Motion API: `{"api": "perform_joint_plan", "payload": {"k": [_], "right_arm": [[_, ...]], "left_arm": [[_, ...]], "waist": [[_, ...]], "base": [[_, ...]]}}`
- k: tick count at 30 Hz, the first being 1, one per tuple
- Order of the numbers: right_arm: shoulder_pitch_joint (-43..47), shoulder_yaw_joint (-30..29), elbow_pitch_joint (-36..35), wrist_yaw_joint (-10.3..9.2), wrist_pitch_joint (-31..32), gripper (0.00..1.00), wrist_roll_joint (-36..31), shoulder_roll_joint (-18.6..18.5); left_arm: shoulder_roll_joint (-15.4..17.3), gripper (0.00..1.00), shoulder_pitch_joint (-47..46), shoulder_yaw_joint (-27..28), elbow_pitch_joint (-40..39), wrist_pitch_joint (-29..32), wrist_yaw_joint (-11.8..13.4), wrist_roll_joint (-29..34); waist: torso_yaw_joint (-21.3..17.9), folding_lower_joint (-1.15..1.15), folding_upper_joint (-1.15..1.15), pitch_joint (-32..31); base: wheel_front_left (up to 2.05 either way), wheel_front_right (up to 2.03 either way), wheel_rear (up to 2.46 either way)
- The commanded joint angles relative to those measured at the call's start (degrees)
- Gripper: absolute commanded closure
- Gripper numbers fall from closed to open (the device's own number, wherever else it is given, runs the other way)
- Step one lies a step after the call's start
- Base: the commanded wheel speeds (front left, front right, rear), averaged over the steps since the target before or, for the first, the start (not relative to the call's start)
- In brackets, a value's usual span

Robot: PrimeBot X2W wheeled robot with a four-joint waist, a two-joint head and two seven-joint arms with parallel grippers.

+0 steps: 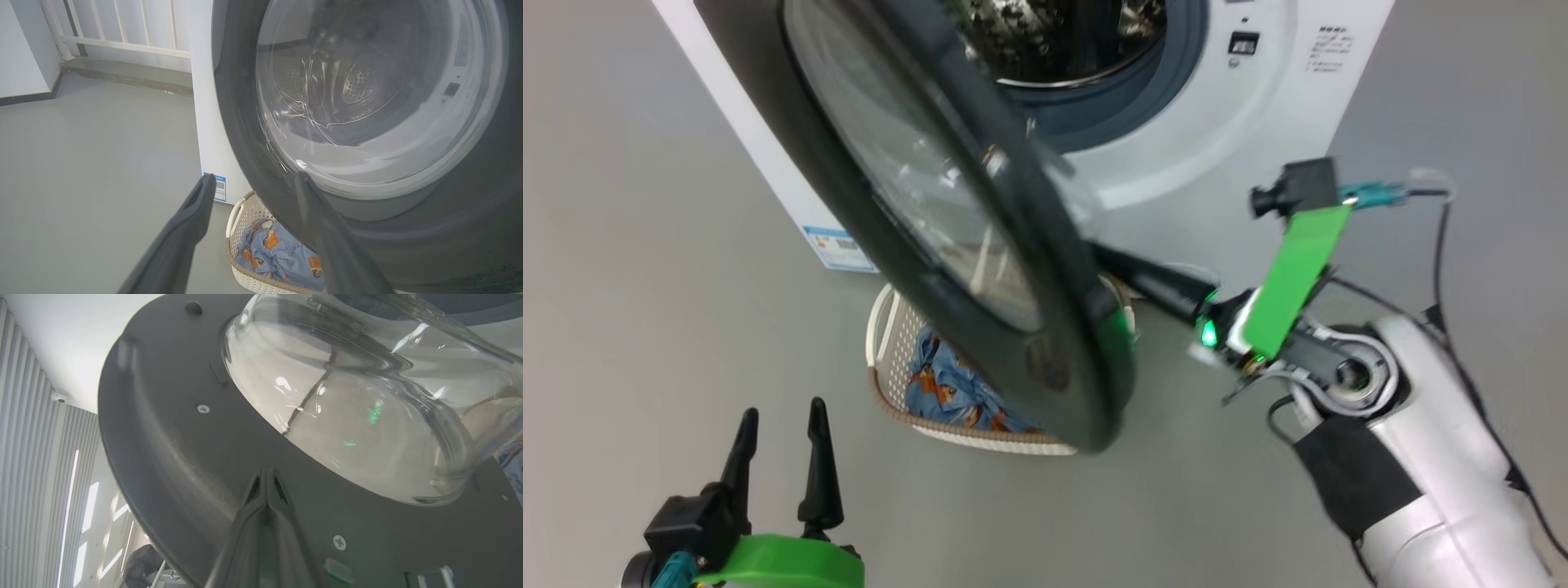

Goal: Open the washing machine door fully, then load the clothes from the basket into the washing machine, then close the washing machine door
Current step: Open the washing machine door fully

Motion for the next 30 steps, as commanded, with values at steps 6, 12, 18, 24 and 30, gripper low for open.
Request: {"api": "perform_joint_plan", "payload": {"k": [6,12,18,24,30], "right_arm": [[2.18,5.36,-3.68,0.18,-1.23,1.0,0.46,3.59],[2.58,8.93,-3.47,0.18,-3.17,1.0,1.21,4.54],[2.66,11.68,-2.89,0.18,-5.17,1.0,2.09,4.83],[2.45,14.61,-3.16,0.18,-7.17,1.0,4.37,4.89],[2.21,17.21,-3.2,0.18,-9.06,1.0,6.31,4.91]], "left_arm": [[0.96,0.0,-0.92,1.13,-1.16,-0.37,-0.3,0.16],[0.96,0.0,-1.73,-0.56,-1.09,-0.37,-0.25,-0.45],[0.96,0.0,-1.89,-1.5,-1.46,-0.37,-0.11,-1.18],[0.96,0.0,-1.33,-1.21,-1.31,-0.37,-0.26,-1.08],[0.96,0.0,-1.3,-1.27,-1.08,-0.37,-0.23,-0.96]], "waist": [[-0.33,0.0,0.0,-1.59],[1.19,0.0,0.0,-1.42],[2.78,0.0,0.0,-1.61],[3.24,0.0,0.0,-2.06],[3.17,0.0,0.0,-2.61]], "base": [[0.0,0.0,0.0],[0.0,0.0,0.0],[0.0,0.0,0.0],[0.0,0.0,0.0],[0.0,0.0,0.0]]}}
